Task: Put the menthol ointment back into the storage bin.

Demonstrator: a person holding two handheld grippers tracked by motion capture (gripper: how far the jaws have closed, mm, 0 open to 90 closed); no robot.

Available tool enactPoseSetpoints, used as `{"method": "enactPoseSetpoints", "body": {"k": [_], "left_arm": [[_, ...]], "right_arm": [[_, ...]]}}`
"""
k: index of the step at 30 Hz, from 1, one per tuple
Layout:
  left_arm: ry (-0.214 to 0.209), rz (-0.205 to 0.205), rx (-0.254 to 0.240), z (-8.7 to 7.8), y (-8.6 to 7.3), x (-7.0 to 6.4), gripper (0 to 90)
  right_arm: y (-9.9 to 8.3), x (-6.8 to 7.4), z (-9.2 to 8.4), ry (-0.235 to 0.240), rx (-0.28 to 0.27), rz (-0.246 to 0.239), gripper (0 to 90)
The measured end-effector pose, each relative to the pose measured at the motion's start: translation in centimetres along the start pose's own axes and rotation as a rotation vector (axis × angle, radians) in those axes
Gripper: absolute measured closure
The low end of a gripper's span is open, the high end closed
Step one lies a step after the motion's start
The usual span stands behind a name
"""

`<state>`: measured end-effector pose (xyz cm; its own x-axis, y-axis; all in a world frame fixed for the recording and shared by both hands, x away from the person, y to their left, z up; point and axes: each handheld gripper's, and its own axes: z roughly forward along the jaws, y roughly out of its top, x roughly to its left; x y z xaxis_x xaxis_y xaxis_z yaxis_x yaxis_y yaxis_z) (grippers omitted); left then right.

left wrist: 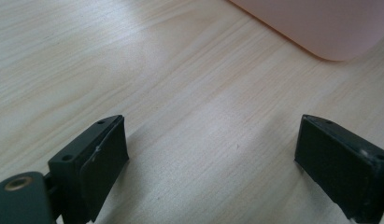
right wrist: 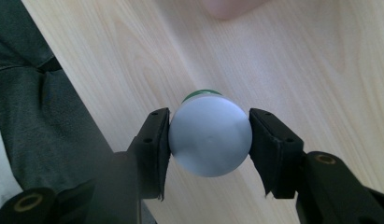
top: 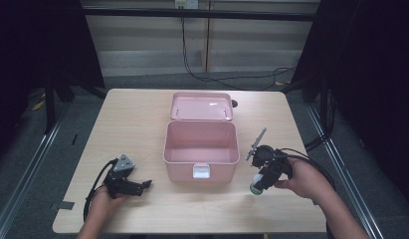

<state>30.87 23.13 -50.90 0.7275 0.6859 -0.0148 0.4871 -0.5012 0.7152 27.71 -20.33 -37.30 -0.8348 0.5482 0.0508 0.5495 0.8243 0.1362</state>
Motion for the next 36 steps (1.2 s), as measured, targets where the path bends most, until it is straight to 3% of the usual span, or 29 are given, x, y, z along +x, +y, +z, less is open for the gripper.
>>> {"method": "enactPoseSetpoints", "body": {"k": [16, 36], "left_arm": [[0.000, -0.010, -0.006, 0.0, 0.0, -0.1, 8.9], [0.001, -0.010, -0.006, 0.0, 0.0, -0.1, 8.9]], "right_arm": [[1.9, -0.7, -4.5, -0.011, -0.013, -0.002, 50.3], [4.9, -1.6, -8.0, -0.019, -0.005, 0.026, 50.4]]}}
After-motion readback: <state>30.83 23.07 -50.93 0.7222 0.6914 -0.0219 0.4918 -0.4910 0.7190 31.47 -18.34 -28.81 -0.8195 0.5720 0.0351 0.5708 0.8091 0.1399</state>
